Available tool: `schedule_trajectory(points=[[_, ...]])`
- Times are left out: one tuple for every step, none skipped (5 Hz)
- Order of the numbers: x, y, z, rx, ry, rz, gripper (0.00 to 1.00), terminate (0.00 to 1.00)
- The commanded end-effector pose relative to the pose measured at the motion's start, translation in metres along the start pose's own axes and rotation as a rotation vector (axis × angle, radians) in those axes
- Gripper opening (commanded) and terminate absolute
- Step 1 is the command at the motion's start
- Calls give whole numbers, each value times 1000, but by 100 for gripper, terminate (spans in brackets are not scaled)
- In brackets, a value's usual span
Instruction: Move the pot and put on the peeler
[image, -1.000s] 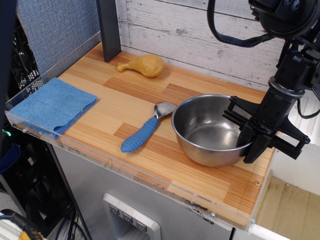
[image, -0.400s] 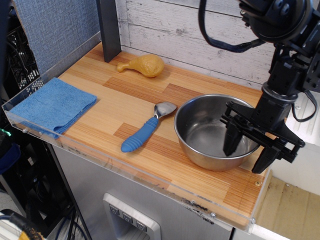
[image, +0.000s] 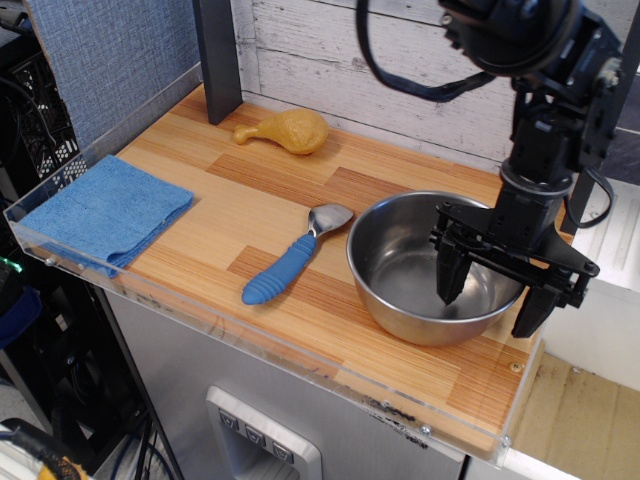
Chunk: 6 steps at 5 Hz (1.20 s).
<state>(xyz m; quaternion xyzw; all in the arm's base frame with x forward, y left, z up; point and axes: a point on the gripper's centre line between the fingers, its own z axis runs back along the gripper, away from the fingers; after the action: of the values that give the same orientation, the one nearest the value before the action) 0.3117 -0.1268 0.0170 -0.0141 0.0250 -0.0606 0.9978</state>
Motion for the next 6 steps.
schedule_trajectory(points=[[-1,-14,21,-224,-208,-107,100,0],[1,-15,21,-248,-261,-132,100,0],[-1,-10,20,-130,-201,-42,100,0],[-2,-7,19,-25,-145,68,100,0],[-1,-8,19,-4,-129,106,100,0],[-60,33,67,108,-150,95,100,0]])
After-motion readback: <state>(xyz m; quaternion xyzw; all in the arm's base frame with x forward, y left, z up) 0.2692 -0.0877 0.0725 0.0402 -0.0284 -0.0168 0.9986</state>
